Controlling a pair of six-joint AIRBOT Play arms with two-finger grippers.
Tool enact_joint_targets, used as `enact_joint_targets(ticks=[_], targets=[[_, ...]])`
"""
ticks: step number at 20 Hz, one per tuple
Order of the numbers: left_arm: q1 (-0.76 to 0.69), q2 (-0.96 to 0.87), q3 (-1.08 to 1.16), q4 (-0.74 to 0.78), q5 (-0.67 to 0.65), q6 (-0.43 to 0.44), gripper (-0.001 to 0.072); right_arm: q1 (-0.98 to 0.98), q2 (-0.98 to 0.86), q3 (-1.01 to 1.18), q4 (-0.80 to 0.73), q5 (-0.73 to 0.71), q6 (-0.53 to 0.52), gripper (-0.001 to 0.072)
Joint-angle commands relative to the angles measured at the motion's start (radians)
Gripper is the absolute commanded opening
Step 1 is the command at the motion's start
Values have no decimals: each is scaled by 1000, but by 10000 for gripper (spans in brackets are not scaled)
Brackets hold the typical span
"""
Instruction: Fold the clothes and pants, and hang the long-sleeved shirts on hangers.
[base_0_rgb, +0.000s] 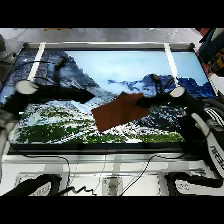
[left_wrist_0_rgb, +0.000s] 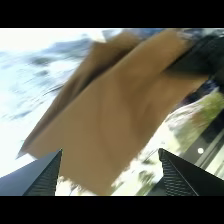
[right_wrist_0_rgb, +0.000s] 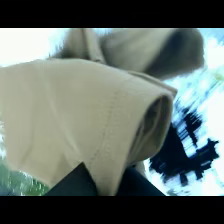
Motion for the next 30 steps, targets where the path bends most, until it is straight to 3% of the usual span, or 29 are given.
enact_joint_targets(ticks=[1, 5, 10, 16, 21, 25, 26, 28, 29, 30], targets=[[190, 69, 0, 108, -177, -32, 693, -62, 116, 97, -135, 39, 100, 13], [312, 71, 0, 109, -195, -32, 695, -174, 279, 128, -233, 76, 263, 13], [346, 71, 0, 109, -195, -32, 695, -383, 498, 132, -322, 132, 386, 13], [345, 71, 0, 109, -195, -32, 695, -825, 729, 132, -702, 275, 552, 14], [345, 71, 0, 109, -195, -32, 695, -1249, 811, 132, -775, 222, 558, 14], [346, 71, 0, 109, -195, -32, 695, -1381, 794, 132, -752, 226, 558, 15], [345, 71, 0, 109, -195, -32, 695, -1381, 787, 132, -750, 230, 558, 60], [345, 71, 0, 109, -195, -32, 695, -1381, 780, 132, -739, 248, 558, 400], [346, 71, 0, 109, -195, -32, 695, -1381, 778, 132, -733, 247, 558, 534], [345, 71, 0, 109, -195, -32, 695, -1381, 778, 132, -730, 244, 558, 553]])
